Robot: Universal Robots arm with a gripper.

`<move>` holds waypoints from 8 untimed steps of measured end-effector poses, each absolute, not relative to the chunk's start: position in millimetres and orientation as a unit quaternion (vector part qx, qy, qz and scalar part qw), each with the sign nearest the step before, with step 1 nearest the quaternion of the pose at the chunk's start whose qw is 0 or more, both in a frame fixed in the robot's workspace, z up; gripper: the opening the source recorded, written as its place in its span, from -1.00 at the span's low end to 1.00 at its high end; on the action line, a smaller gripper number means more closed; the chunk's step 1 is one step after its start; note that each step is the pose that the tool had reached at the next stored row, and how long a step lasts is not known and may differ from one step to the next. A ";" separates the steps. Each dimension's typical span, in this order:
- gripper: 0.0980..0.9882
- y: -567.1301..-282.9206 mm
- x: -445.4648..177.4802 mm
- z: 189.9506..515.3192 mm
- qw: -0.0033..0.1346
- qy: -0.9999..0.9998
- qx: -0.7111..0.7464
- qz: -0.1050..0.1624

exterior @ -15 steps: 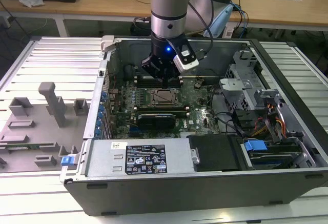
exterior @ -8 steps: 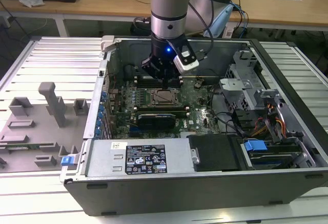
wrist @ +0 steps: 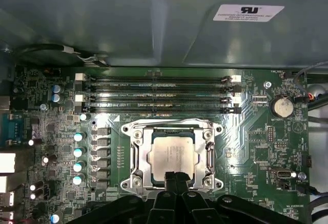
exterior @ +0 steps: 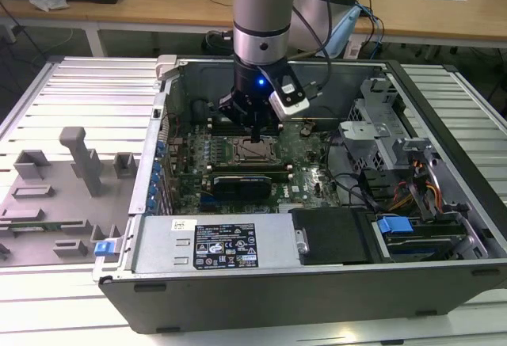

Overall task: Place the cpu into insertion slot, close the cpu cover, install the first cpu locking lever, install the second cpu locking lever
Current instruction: 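Install the second cpu locking lever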

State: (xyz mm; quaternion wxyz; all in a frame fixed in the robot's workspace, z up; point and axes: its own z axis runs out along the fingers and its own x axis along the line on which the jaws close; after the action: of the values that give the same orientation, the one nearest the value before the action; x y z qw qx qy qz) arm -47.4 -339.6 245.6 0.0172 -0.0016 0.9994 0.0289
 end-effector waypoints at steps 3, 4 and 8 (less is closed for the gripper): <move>-0.98 -339.5 -47.4 247.9 0.017 0.999 -0.002 0.029; -0.98 -340.3 -47.4 248.1 0.017 0.999 -0.002 0.029; -0.98 -346.0 -47.4 248.0 0.017 0.999 -0.002 0.029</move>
State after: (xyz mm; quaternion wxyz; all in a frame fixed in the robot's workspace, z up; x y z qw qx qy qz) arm -47.4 -346.0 248.0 0.0172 -0.0017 0.9994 0.0290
